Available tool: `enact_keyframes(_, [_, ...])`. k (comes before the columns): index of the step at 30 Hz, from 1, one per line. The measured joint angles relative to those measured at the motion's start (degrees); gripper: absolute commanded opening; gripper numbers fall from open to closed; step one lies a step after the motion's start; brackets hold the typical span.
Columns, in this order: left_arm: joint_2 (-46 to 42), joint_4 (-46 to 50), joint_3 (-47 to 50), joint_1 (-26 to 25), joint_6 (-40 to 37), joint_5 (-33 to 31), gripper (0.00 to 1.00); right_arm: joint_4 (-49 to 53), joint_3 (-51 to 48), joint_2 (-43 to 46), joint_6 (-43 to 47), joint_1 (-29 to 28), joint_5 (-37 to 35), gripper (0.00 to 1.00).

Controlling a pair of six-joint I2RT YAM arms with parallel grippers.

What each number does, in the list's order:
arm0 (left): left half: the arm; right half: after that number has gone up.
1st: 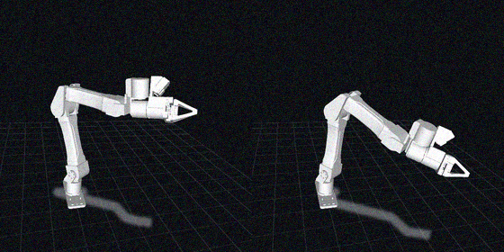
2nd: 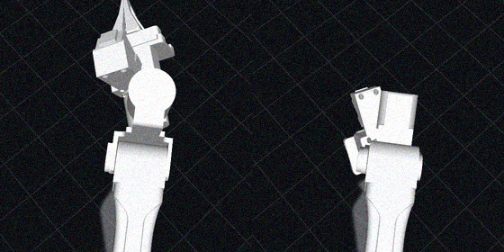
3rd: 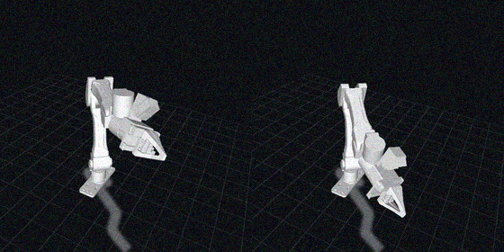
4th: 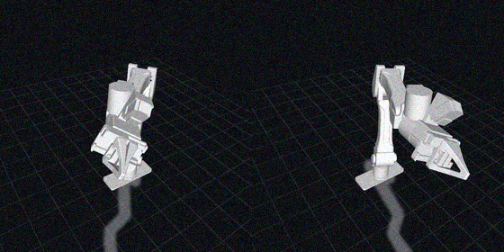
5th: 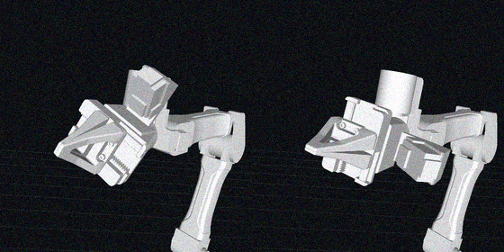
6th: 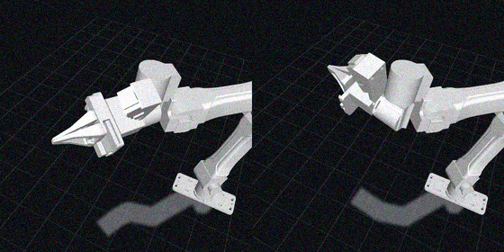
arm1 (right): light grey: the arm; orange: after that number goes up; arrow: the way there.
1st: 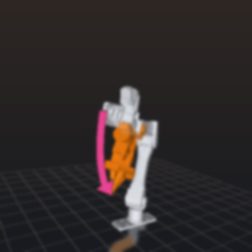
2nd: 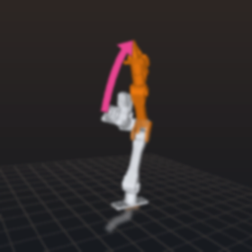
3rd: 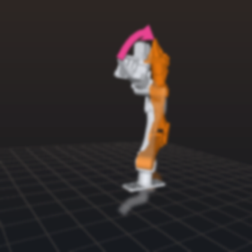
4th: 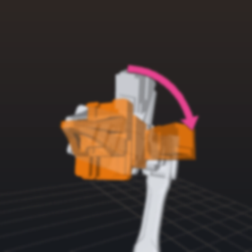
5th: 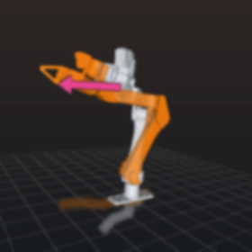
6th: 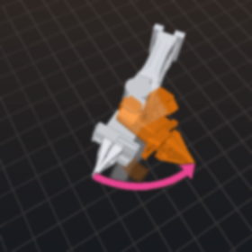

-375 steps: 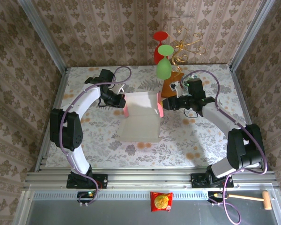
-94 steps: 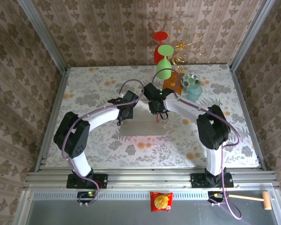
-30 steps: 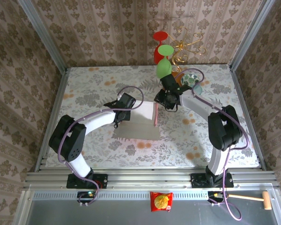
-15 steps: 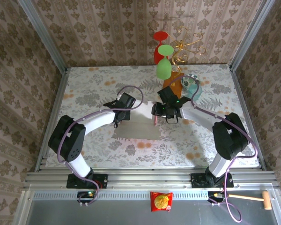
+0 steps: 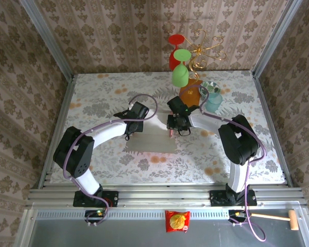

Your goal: Fold the paper box

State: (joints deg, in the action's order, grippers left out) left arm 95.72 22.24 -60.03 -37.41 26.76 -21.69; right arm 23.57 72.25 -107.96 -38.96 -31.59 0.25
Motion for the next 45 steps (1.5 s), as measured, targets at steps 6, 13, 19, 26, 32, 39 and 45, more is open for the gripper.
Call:
enact_keyframes(6, [0.02, 0.0, -0.39, 0.0, -0.02, 0.28, 0.0, 1.99, 1.4, -0.68, -0.24, -0.85, -1.9, 0.06])
enact_keyframes(13, [0.96, 0.68, -1.75, 0.0, 0.0, 1.38, 0.04, 8.59, 5.38, -2.47, -2.43, -2.8, -7.8, 0.0])
enact_keyframes(19, [1.75, 6.78, -7.23, 1.01, 2.38, 2.62, 0.45, 14.45, 7.02, -2.82, -6.99, -3.54, -9.94, 0.0])
enact_keyframes(26, [-0.24, 19.28, -24.11, 4.02, 9.03, 0.66, 0.67, 19.08, 11.17, -3.43, -15.34, -3.48, -8.04, 0.0])
enact_keyframes(32, [-4.04, 33.83, -37.7, 7.23, 16.52, -3.04, 0.65, 22.43, 11.17, -3.41, -27.65, -2.84, -1.44, 0.0])
enact_keyframes(39, [-7.32, 47.25, -42.6, 5.75, 22.25, -1.79, 0.65, 24.06, 10.69, -2.71, -44.78, -2.03, 5.49, 0.0])
enact_keyframes(45, [-6.82, 53.99, -44.48, 0.07, 27.5, 1.33, 0.66, 24.33, 10.86, -2.16, -52.02, -2.86, 7.78, 0.0])
